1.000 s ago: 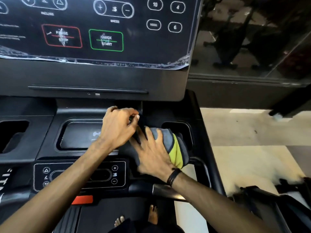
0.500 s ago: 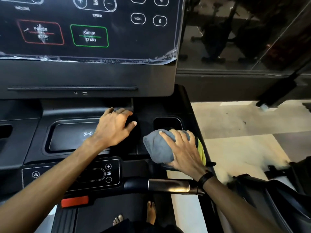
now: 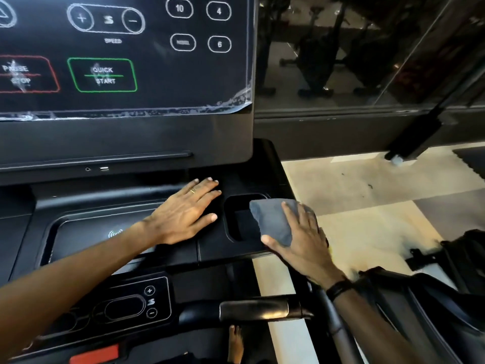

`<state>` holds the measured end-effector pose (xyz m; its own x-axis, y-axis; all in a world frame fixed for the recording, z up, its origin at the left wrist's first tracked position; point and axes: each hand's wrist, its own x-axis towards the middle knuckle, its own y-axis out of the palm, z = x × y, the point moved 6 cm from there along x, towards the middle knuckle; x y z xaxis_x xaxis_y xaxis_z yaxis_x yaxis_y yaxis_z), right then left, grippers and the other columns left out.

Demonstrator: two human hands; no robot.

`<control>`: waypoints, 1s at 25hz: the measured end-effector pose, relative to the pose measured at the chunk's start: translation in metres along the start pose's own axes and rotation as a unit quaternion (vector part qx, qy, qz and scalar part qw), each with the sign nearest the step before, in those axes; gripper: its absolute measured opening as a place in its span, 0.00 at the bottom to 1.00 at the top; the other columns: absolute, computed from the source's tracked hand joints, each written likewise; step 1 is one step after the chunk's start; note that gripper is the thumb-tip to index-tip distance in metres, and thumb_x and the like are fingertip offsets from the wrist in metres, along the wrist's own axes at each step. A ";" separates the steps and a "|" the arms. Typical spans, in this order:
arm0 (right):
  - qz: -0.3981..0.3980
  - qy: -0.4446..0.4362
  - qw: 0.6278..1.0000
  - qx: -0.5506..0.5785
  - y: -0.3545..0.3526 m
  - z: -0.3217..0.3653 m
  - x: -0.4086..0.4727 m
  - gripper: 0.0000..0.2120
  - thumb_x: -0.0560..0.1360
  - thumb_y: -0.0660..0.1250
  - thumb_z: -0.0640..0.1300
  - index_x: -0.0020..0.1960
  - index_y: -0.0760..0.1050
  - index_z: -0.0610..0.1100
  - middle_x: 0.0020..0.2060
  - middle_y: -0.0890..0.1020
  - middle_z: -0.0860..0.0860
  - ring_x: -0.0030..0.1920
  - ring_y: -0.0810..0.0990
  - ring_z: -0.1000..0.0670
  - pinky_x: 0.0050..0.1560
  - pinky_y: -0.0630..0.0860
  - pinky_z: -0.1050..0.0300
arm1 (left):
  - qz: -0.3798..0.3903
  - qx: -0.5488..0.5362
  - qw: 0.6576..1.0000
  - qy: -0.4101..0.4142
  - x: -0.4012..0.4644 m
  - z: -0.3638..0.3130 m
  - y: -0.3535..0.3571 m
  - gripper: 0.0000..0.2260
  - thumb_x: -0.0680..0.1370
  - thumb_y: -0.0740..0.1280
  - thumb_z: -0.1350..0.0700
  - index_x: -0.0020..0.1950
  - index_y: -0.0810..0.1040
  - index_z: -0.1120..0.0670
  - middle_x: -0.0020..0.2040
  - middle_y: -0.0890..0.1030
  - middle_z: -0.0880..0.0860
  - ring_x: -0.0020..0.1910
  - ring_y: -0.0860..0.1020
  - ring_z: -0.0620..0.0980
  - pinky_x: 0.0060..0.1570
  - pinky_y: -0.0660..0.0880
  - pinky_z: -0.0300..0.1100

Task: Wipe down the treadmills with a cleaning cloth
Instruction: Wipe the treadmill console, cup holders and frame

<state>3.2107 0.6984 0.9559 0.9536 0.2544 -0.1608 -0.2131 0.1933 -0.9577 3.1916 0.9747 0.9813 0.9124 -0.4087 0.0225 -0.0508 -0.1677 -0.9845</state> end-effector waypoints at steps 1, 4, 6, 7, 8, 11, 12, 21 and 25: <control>-0.011 0.021 0.999 0.033 0.008 -0.003 0.006 0.53 0.63 0.45 0.85 0.81 0.44 0.59 0.81 0.52 0.50 0.80 0.51 0.43 0.74 0.60 0.36 | 0.002 0.006 1.000 0.013 0.004 -0.001 0.005 0.33 0.82 0.44 0.38 0.80 0.59 0.58 0.81 0.55 0.57 0.81 0.46 0.50 0.80 0.43 0.49; -0.040 0.048 0.994 0.084 0.015 -0.018 0.032 0.49 0.66 0.44 0.84 0.80 0.47 0.60 0.79 0.58 0.49 0.77 0.60 0.41 0.70 0.68 0.37 | -0.017 -0.033 0.999 0.035 0.009 -0.002 0.012 0.31 0.84 0.50 0.39 0.80 0.58 0.59 0.82 0.53 0.57 0.81 0.45 0.51 0.80 0.45 0.53; -0.046 0.031 0.994 0.095 0.013 -0.022 0.056 0.49 0.66 0.44 0.84 0.79 0.49 0.59 0.78 0.61 0.48 0.74 0.66 0.39 0.67 0.72 0.39 | -0.031 -0.056 0.997 0.041 0.014 -0.001 0.013 0.30 0.84 0.53 0.41 0.80 0.59 0.58 0.82 0.54 0.55 0.81 0.48 0.51 0.79 0.47 0.55; -0.040 0.026 0.993 0.110 0.013 -0.022 0.071 0.49 0.66 0.44 0.84 0.79 0.51 0.58 0.77 0.63 0.47 0.73 0.67 0.38 0.66 0.73 0.39 | -0.034 -0.061 0.997 0.044 0.015 0.000 0.014 0.30 0.84 0.53 0.41 0.80 0.59 0.58 0.82 0.55 0.55 0.81 0.48 0.52 0.79 0.47 0.56; -0.036 0.025 0.991 0.129 0.012 -0.022 0.087 0.50 0.66 0.45 0.84 0.79 0.52 0.57 0.76 0.64 0.47 0.71 0.69 0.37 0.64 0.74 0.39 | -0.035 -0.063 0.996 0.046 0.015 0.002 0.015 0.29 0.84 0.54 0.42 0.80 0.59 0.58 0.82 0.55 0.54 0.81 0.49 0.52 0.79 0.47 0.56; -0.063 0.038 0.986 0.151 0.000 -0.021 0.143 0.46 0.68 0.50 0.81 0.79 0.55 0.56 0.71 0.72 0.44 0.65 0.75 0.35 0.59 0.76 0.41 | -0.037 -0.067 0.996 0.048 0.017 0.004 0.016 0.28 0.84 0.53 0.43 0.80 0.59 0.57 0.82 0.55 0.53 0.81 0.49 0.52 0.79 0.46 0.55; -0.072 0.043 0.985 0.151 -0.003 -0.018 0.163 0.44 0.70 0.52 0.79 0.79 0.57 0.56 0.68 0.75 0.42 0.63 0.76 0.34 0.58 0.76 0.41 | -0.034 -0.070 0.996 0.048 0.017 0.006 0.017 0.28 0.84 0.53 0.43 0.80 0.59 0.57 0.82 0.55 0.53 0.81 0.49 0.53 0.79 0.45 0.55; -0.111 -0.071 0.990 -0.046 -0.011 0.046 0.191 0.37 0.75 0.51 0.74 0.79 0.58 0.58 0.77 0.64 0.40 0.73 0.66 0.34 0.68 0.70 0.38 | -0.029 -0.058 0.998 0.024 0.017 0.007 0.020 0.31 0.83 0.53 0.42 0.81 0.56 0.58 0.82 0.52 0.54 0.81 0.49 0.55 0.78 0.46 0.57; -0.142 -0.042 0.988 0.037 0.009 -0.018 0.110 0.36 0.74 0.51 0.77 0.77 0.60 0.62 0.72 0.71 0.48 0.65 0.77 0.40 0.51 0.82 0.44 | -0.029 -0.062 0.997 0.021 0.017 0.009 0.023 0.30 0.83 0.54 0.41 0.80 0.57 0.56 0.82 0.54 0.52 0.81 0.51 0.54 0.78 0.47 0.57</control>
<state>3.3172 0.7111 0.9254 0.9568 0.2572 0.1358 0.0430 0.3366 -0.9407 3.2098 0.9718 0.9575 0.8974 -0.4322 0.0886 -0.0507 -0.3006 -0.9524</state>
